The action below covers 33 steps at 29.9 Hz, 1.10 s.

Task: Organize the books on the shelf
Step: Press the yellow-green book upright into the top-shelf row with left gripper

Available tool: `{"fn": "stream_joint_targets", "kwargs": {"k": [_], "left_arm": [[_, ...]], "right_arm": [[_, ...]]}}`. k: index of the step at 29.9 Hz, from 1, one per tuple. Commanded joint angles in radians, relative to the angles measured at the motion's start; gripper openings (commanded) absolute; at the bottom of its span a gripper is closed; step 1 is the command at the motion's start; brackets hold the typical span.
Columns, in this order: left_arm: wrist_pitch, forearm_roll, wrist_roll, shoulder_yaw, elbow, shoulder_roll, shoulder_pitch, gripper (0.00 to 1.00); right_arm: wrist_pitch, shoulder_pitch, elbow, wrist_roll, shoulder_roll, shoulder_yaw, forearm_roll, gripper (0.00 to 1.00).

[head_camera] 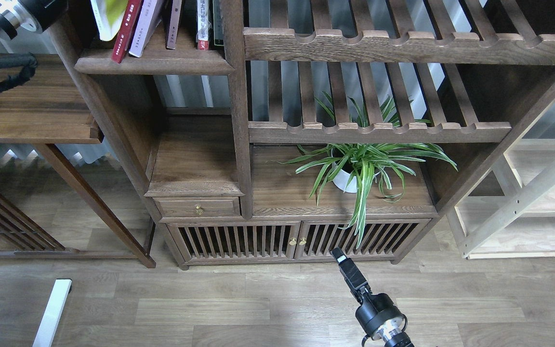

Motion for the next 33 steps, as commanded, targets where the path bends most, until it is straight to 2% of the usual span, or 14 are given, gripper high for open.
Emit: {"fn": "stream_joint_targets", "kwargs": {"k": [1, 4, 12, 20, 33], "left_arm": [[0.009, 0.002, -0.013, 0.01, 0.006, -0.01, -0.004, 0.0], [0.016, 0.0, -0.038, 0.019, 0.035, -0.024, -0.008, 0.0], [0.017, 0.0, -0.059, 0.036, 0.046, -0.039, -0.008, 0.01], [0.074, 0.0, -0.076, 0.042, 0.048, -0.065, -0.006, 0.28], [0.128, -0.014, -0.075, 0.037, 0.049, -0.101, -0.031, 0.35]], "right_arm": [[0.0, -0.003, 0.0, -0.001, 0.0, 0.0, 0.0, 0.99], [0.0, -0.014, 0.0, -0.001, 0.0, 0.0, 0.0, 0.99], [0.0, -0.033, 0.003, -0.001, 0.0, 0.002, 0.0, 0.99], [0.0, -0.036, 0.006, -0.001, 0.0, 0.0, 0.0, 0.99], [0.0, -0.036, 0.006, -0.001, 0.0, 0.0, 0.0, 0.99]]}}
